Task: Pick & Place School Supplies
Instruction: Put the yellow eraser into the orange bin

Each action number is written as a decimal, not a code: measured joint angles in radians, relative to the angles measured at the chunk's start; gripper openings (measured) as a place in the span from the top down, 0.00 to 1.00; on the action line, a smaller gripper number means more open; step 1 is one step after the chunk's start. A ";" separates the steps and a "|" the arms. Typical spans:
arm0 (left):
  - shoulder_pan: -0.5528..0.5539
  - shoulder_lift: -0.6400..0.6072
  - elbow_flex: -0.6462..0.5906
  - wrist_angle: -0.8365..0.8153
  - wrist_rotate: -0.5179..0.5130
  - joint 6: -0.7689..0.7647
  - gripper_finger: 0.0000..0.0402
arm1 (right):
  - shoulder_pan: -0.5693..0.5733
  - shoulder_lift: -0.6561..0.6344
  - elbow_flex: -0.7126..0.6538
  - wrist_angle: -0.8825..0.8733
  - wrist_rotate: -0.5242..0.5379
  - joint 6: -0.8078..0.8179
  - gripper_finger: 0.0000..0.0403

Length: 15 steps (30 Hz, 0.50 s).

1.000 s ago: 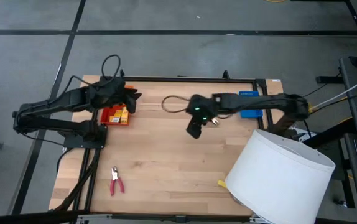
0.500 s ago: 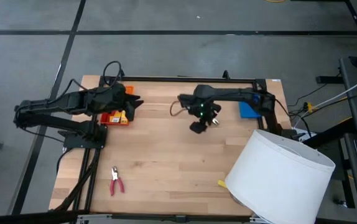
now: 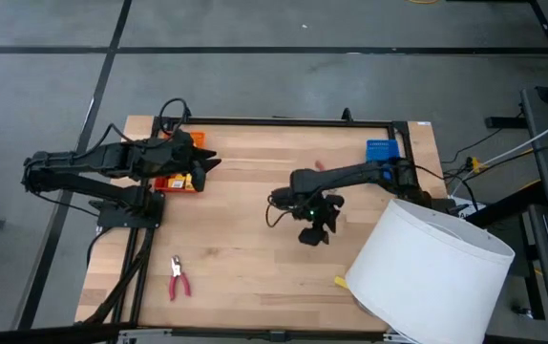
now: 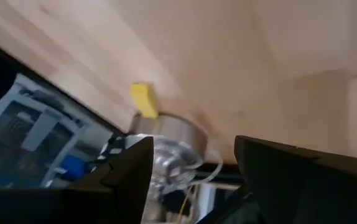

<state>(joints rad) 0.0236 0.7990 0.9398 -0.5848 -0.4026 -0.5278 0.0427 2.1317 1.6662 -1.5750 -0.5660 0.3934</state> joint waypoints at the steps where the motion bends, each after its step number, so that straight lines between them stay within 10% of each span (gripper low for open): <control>1: -0.001 0.000 0.000 0.003 0.000 0.000 0.64 | 0.007 0.008 0.001 0.002 -0.007 0.004 0.43; 15: -0.021 -0.001 0.000 0.064 0.016 0.009 0.64 | 0.132 0.084 -0.001 0.004 -0.209 -0.062 0.43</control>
<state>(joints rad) 0.0026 0.7982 0.9398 -0.5204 -0.3862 -0.5184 0.1746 2.2158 1.6652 -1.5709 -0.7745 0.3310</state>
